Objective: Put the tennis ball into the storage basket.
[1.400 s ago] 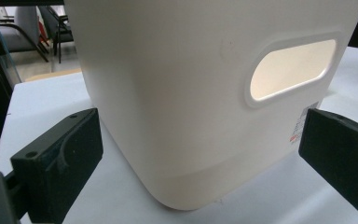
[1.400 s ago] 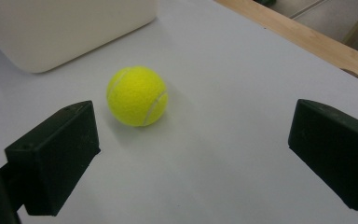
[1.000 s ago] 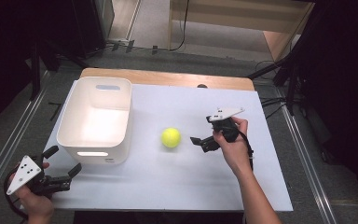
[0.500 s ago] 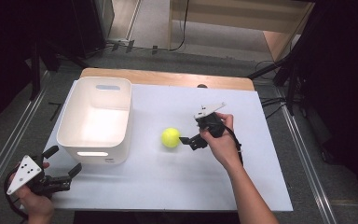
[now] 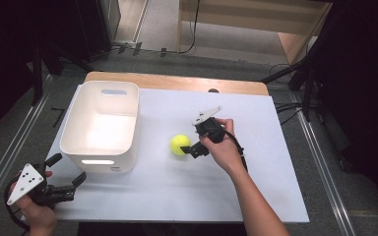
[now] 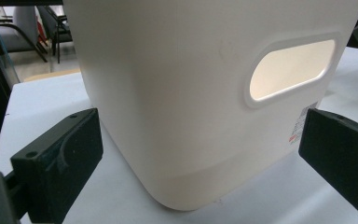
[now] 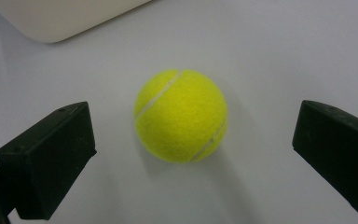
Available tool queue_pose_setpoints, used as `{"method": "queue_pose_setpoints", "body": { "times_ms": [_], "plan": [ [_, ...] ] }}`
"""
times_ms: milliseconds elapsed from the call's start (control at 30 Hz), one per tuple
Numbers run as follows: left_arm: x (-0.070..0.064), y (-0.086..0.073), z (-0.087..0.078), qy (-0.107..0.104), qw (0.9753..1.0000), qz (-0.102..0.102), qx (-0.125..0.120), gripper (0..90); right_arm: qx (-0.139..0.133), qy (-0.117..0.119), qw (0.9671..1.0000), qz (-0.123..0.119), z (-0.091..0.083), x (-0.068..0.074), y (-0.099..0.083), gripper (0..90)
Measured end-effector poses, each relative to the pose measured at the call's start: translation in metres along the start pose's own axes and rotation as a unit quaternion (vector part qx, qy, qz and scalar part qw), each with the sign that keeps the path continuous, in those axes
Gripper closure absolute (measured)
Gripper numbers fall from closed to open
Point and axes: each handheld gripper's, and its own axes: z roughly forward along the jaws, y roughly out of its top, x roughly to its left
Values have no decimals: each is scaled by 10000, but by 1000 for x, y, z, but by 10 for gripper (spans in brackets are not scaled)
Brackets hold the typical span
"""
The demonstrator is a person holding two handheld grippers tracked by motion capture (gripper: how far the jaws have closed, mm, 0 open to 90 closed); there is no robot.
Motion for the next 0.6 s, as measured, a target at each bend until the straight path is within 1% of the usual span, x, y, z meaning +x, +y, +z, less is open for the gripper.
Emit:
{"method": "queue_pose_setpoints", "body": {
  "times_ms": [67,100,133,167,200,233,300,400,500,600],
  "plan": [
    [0,0,0,-5,10000,4,-2,0,123,104,9999,-34,7,0,2,0],
    [0,0,0,-5,10000,-1,-3,0,196,102,9997,-40,9,0,3,0],
    [0,0,0,-4,10000,0,-2,0,196,102,9997,-40,9,0,3,0],
    [0,0,0,-7,10000,2,-1,0,266,103,9996,-51,11,1,4,0],
    [0,0,0,-7,10000,0,-2,0,409,124,9990,-93,16,2,6,0],
    [0,0,0,-5,10000,-1,-4,0,409,124,9990,-93,16,2,6,0],
    [0,0,0,-8,10000,0,0,0,510,148,9985,-141,20,2,8,0],
    [0,0,0,-6,10000,-2,-1,0,656,145,9976,-151,25,3,11,0],
    [0,0,0,-2,10000,-3,5,0,744,183,9970,-110,30,2,11,0],
    [0,0,0,-11,10000,-4,0,0,823,173,9964,-135,35,1,12,0]
  ]
}}
